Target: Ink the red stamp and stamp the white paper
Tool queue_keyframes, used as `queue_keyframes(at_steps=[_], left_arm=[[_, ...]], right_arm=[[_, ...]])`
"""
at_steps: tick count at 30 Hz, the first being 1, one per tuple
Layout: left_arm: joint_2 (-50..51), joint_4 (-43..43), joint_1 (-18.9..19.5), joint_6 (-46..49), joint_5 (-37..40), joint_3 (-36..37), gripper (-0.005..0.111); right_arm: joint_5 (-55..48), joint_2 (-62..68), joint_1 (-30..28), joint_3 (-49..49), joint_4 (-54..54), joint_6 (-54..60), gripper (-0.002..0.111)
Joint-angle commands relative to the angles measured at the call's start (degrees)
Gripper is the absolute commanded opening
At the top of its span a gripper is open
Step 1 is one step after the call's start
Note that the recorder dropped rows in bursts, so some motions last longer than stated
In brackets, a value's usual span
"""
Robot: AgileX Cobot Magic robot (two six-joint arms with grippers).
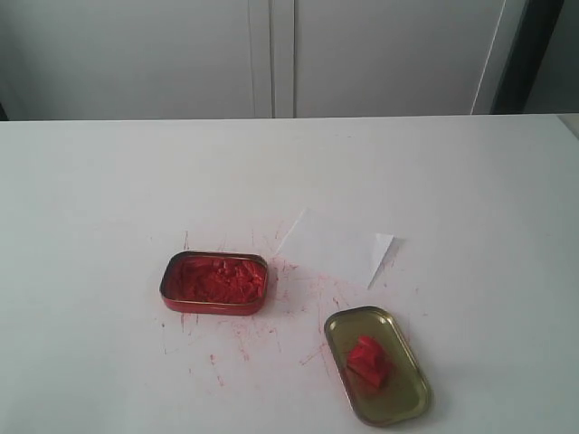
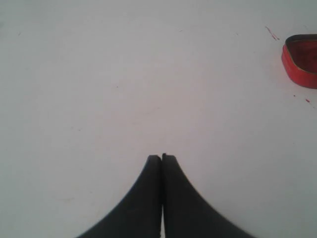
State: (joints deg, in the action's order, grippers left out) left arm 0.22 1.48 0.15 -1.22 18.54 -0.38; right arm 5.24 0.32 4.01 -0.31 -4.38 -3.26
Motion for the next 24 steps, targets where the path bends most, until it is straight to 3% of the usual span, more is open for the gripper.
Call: queue_keyframes(at_steps=[1,12,24], left_arm=[[-0.22,-0.08,-0.15,-0.05,0.38,0.38,0.000],[-0.22,-0.08,-0.16,-0.05,-9.68,0.38,0.000],[-0.22,-0.08,-0.16,-0.05,-9.95,0.38,0.000]], right_arm=[[1.15,-0.32,0.24,0.31,-0.10,0.54,0.000],[-2.31,-0.32,0.24,-0.71,-0.10,0.56,0.000],[-12.81,0.84,0.24,-10.78,-0.10,0.56,0.000]])
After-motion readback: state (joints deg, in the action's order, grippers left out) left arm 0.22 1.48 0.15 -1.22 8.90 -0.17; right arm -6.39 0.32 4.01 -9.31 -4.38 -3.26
